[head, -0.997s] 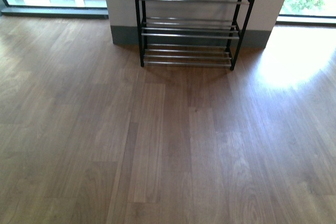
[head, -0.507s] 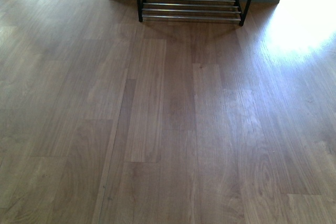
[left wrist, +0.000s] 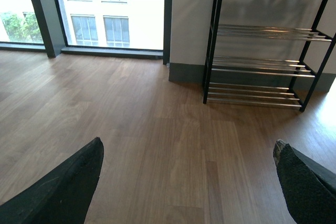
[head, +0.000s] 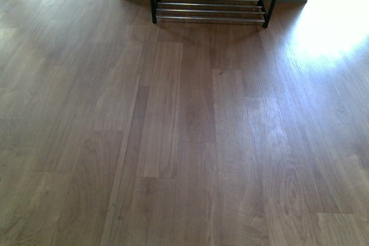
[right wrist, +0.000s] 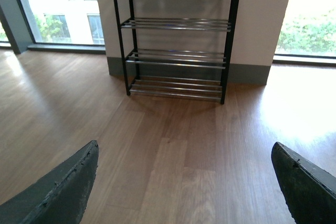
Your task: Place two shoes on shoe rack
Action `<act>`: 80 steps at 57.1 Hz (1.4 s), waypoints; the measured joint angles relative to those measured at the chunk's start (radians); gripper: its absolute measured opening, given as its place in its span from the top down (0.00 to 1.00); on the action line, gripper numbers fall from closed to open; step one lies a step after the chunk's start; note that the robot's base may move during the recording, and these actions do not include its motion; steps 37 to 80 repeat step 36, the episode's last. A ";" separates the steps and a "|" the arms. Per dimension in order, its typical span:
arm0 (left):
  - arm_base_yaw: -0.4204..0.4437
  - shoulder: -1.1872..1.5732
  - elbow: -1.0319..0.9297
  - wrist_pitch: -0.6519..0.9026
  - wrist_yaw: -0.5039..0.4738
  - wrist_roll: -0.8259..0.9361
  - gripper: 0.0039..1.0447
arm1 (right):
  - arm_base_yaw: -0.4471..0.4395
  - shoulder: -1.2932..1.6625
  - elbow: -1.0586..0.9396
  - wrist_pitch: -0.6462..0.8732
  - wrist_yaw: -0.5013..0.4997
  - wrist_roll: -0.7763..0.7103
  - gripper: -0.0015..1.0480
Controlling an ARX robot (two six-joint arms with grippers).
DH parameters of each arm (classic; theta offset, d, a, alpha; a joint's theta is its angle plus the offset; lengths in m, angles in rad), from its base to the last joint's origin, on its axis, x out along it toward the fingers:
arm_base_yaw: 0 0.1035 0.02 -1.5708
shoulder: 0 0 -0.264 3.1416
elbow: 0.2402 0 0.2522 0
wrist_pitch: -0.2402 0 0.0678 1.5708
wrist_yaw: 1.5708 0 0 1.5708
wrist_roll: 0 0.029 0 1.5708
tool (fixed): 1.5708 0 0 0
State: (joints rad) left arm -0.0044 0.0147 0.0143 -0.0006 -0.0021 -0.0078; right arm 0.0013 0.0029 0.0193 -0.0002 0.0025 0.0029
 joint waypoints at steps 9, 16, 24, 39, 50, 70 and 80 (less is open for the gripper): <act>0.000 0.000 0.000 0.000 0.000 0.000 0.09 | 0.000 0.000 0.000 0.000 0.000 0.000 0.09; 0.000 0.000 0.000 0.000 0.000 0.000 0.09 | 0.000 0.000 0.000 0.000 0.000 0.000 0.09; 0.000 0.000 0.000 0.000 0.000 0.000 0.09 | 0.000 0.000 0.000 0.000 0.000 0.000 0.09; 0.000 0.000 0.000 0.000 0.000 0.000 0.09 | 0.000 0.000 0.000 0.000 0.000 0.000 0.09; 0.000 0.000 0.000 0.000 0.000 0.000 0.09 | 0.000 0.000 0.000 0.000 0.000 0.000 0.09; 0.000 0.000 0.000 0.000 0.000 0.000 0.09 | 0.000 0.000 0.000 0.000 0.000 0.000 0.09; 0.000 0.000 0.000 0.000 0.000 0.000 0.09 | 0.000 0.000 0.000 0.000 0.000 0.000 0.09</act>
